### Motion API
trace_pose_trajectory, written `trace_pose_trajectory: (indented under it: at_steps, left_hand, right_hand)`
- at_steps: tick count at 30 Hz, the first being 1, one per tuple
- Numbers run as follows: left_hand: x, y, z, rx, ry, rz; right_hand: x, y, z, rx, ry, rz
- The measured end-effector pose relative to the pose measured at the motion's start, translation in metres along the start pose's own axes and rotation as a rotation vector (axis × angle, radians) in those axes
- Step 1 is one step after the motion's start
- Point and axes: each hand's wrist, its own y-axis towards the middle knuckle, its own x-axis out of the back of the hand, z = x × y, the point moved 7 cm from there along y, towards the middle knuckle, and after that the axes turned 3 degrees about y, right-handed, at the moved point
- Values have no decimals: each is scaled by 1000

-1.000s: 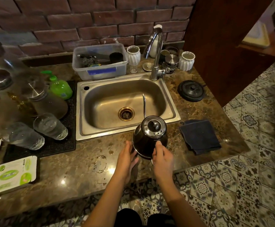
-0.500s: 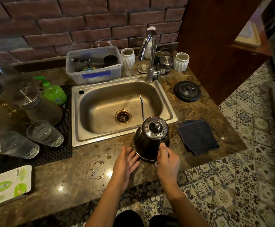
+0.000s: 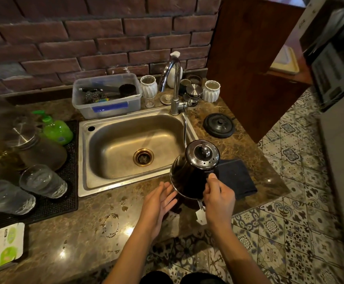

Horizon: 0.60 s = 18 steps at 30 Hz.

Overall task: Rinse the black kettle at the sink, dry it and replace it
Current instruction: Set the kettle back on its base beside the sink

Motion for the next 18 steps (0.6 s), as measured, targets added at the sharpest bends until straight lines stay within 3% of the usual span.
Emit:
trace_pose_trajectory:
  at_steps: [11, 18]
  left_hand:
    - [-78, 21, -13, -51, 30, 48]
    - [-141, 45, -3, -82, 46, -19]
  right_hand:
    - [50, 62, 34, 74, 22, -20]
    - [90, 123, 40, 85, 32, 27]
